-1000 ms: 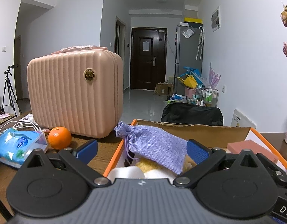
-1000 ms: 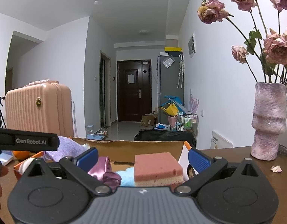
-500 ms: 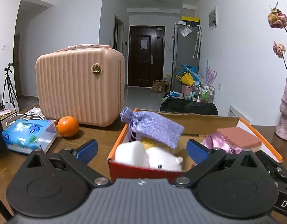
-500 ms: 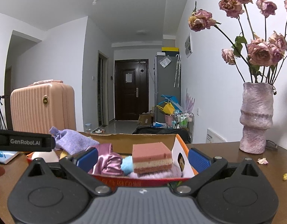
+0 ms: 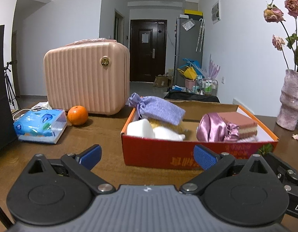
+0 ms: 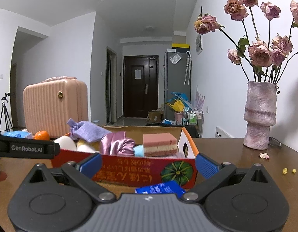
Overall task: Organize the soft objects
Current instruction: 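Withdraw both grippers from the box toward the blue-and-white carton, then grasp the white triangular foam wedge on the table with the right gripper, then grasp the blue-and-white handkerchief carton with the left gripper while the right gripper holds the wedge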
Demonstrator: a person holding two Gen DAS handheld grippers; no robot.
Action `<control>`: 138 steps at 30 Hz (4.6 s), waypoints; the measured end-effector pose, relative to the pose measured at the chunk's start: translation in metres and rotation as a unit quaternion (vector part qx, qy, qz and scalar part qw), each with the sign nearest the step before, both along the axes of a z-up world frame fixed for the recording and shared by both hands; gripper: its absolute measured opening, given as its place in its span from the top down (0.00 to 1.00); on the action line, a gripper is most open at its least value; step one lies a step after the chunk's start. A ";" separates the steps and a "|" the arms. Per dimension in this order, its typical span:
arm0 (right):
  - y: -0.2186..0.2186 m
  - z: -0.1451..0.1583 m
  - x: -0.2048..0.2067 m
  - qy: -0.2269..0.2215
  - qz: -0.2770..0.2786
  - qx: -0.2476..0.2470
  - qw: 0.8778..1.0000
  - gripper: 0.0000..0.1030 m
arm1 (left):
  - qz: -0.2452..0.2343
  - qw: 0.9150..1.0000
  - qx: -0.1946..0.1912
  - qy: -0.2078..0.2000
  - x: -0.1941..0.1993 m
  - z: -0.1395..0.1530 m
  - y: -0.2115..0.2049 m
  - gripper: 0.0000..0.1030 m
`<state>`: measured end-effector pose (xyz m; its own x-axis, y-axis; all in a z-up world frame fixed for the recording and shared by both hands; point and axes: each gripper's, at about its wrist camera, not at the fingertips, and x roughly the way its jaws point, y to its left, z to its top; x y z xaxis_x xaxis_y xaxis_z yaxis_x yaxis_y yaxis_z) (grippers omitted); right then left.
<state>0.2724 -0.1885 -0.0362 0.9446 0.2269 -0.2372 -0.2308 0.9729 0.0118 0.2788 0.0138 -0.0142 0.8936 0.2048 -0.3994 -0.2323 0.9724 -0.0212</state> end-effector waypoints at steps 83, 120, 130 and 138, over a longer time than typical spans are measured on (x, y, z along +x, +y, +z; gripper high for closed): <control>0.060 -0.037 -0.008 0.184 0.072 -0.071 0.978 0.68 | -0.045 0.997 0.007 0.062 -0.063 -0.019 0.032 0.00; 0.000 -0.015 -0.005 0.122 0.022 -0.015 0.992 0.73 | -0.046 0.996 0.014 0.073 -0.043 -0.025 0.007 0.00; -0.039 -0.013 0.005 0.117 -0.010 -0.004 0.993 0.73 | -0.077 0.993 0.017 0.085 -0.024 -0.028 -0.035 0.00; -0.069 -0.013 0.014 0.113 -0.027 0.001 0.993 0.73 | -0.113 0.989 0.031 0.095 -0.006 -0.034 -0.080 0.00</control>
